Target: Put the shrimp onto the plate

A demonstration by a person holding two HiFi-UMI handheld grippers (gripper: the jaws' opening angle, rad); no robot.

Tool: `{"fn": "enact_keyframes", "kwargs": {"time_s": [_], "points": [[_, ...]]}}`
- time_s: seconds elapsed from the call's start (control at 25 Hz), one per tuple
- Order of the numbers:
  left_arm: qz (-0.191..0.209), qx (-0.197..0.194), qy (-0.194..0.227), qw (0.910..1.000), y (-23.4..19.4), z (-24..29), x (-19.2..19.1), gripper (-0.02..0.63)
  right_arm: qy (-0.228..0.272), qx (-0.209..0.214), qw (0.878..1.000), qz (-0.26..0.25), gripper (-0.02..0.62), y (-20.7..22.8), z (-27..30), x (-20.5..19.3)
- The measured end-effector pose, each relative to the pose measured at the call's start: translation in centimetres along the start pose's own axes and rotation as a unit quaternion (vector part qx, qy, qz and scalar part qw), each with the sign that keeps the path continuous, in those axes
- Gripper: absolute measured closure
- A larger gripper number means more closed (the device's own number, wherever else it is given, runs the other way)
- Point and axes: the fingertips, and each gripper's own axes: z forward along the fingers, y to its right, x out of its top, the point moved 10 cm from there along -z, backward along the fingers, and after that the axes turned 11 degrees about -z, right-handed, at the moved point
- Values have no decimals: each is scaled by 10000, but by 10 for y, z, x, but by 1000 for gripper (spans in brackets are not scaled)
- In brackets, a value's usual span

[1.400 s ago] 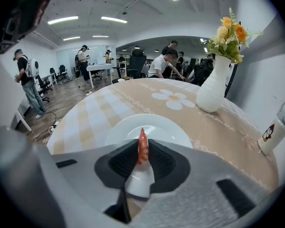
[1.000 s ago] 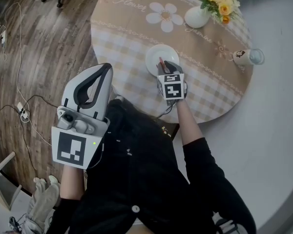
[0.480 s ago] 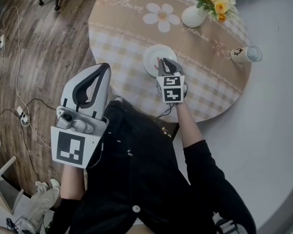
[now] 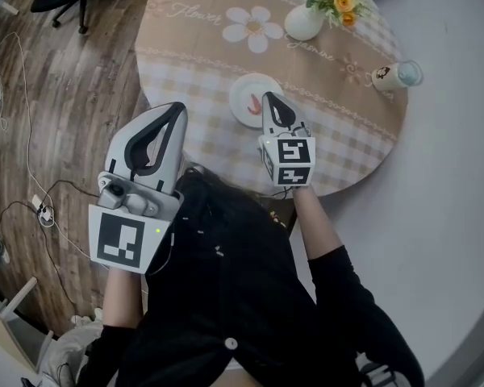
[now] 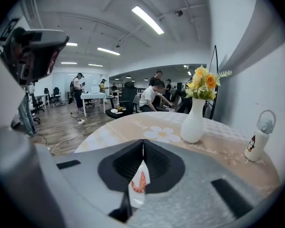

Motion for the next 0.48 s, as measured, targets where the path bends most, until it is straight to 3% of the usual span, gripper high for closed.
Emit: {"fn": "enact_keyframes", "kwargs": {"time_s": [0.48], "points": [[80, -457, 72, 9989, 5, 12, 8, 605, 1087, -551, 9924, 196, 594, 6, -70, 54]]}}
